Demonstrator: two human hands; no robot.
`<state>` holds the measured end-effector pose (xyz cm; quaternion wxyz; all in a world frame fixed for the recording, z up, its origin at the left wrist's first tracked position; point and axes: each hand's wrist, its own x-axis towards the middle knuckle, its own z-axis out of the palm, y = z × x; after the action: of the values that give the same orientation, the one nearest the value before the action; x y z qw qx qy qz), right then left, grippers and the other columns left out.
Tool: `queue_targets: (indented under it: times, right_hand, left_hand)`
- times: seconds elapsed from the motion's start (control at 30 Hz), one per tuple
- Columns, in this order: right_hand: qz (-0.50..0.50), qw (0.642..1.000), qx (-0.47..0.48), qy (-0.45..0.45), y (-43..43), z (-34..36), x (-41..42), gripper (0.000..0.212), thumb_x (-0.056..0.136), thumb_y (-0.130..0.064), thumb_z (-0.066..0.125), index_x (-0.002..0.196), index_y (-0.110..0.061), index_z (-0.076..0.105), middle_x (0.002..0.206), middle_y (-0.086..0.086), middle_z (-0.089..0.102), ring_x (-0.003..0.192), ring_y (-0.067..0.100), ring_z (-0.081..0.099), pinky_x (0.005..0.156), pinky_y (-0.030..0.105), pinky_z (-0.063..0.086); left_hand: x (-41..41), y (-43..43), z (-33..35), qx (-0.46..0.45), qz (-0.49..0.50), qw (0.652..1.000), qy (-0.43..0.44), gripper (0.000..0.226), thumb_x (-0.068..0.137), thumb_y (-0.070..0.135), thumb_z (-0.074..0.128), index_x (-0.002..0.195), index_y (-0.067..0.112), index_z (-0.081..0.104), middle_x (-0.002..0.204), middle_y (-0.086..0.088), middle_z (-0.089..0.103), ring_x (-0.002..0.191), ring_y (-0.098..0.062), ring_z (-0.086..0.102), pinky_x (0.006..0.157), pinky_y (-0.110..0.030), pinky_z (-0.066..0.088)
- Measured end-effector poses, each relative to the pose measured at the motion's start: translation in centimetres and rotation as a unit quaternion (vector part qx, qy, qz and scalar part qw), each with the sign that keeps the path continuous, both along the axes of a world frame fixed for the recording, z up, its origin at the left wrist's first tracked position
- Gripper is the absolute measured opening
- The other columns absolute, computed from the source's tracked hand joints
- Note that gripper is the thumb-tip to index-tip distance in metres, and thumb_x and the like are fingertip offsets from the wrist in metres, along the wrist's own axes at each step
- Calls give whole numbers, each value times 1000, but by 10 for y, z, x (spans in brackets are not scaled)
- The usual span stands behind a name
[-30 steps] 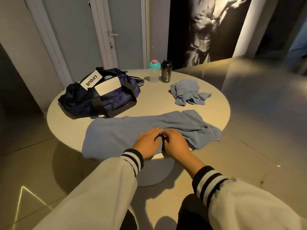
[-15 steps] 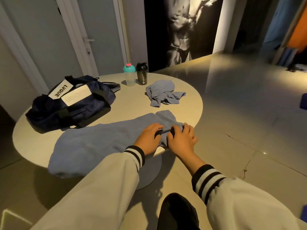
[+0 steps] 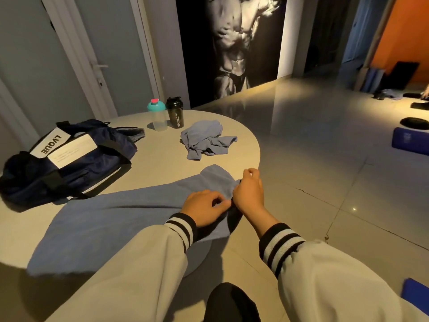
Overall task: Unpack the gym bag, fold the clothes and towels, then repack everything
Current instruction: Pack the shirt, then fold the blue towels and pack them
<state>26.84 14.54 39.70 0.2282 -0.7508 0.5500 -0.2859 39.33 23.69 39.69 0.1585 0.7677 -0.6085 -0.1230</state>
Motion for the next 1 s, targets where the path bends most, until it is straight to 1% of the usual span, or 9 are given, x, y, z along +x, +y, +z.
queue_targets:
  times: [0.07, 0.13, 0.3, 0.4, 0.53, 0.67, 0.77, 0.87, 1.0]
  right_hand:
    - [37, 996, 68, 34, -3, -6, 1, 37, 99, -13, 45, 136, -11, 48, 152, 15, 28, 139, 36, 30, 111, 45, 38]
    - [84, 988, 109, 71, -1, -15, 2, 38, 103, -22, 38, 139, -20, 47, 153, 17, 28, 142, 37, 23, 113, 45, 31]
    - [75, 994, 43, 61, 1, -23, -1, 32, 99, -11, 42, 127, -15, 56, 138, 10, 43, 126, 31, 38, 101, 37, 40]
    - [-4, 1000, 15, -10, -7, -14, -13, 53, 100, -11, 43, 152, -12, 30, 154, 10, 29, 133, 32, 36, 110, 44, 38]
    - [-28, 999, 22, 41, -16, -11, -22, 70, 100, -19, 47, 158, -14, 8, 165, 11, 1, 148, 34, 11, 119, 44, 19]
    - [3, 999, -3, 50, -18, -26, -21, 54, 101, -21, 43, 152, -18, 27, 155, 10, 23, 138, 32, 31, 115, 44, 26]
    - [35, 996, -74, 33, -24, -32, -23, 35, 102, -35, 45, 136, -30, 42, 138, 8, 46, 116, 27, 54, 102, 47, 46]
    - [-2, 990, -126, -68, -25, -23, -24, 34, 99, -58, 43, 129, -42, 44, 127, 0, 59, 111, 20, 61, 94, 49, 54]
    - [68, 988, -121, -74, -22, -6, -14, 58, 95, -2, 53, 149, -16, 34, 153, 6, 28, 134, 33, 39, 106, 43, 44]
  left_hand:
    - [-2, -4, 0, -21, 29, 999, 11, 32, 102, 50, 45, 121, 31, 62, 122, 1, 63, 109, -21, 59, 96, -39, 49]
    - [-3, -7, -4, 7, 37, 999, -23, 40, 104, 46, 42, 138, 31, 53, 140, -2, 51, 125, -25, 48, 106, -42, 44]
    - [-6, -13, -7, 96, 96, 986, -92, 51, 104, 55, 26, 151, 38, 35, 166, -2, 17, 145, -32, 23, 118, -49, 21]
    - [-4, -21, -4, 101, 135, 980, -103, 55, 103, 58, 21, 150, 36, 37, 162, -5, 28, 143, -34, 27, 118, -51, 20]
    - [-7, -33, -7, 126, 112, 979, -111, 66, 99, 65, 26, 157, 35, 24, 166, -8, 19, 148, -37, 17, 121, -50, 16]
    - [-10, -53, -12, 146, 88, 981, -93, 74, 97, 71, 25, 160, 37, 9, 169, -8, -3, 153, -38, 1, 124, -52, 7]
    - [-8, -66, -14, 136, 85, 984, -80, 75, 96, 74, 27, 160, 41, 9, 169, -6, -8, 153, -37, 0, 124, -52, 5]
    - [-4, -77, -18, 86, 95, 992, -21, 72, 95, 71, 37, 158, 43, 16, 169, -5, -10, 154, -35, -2, 124, -50, 3]
    - [5, -77, -21, -87, 80, 964, 239, 47, 103, 46, 49, 148, 32, 47, 167, -3, 19, 151, -26, 27, 121, -38, 24]
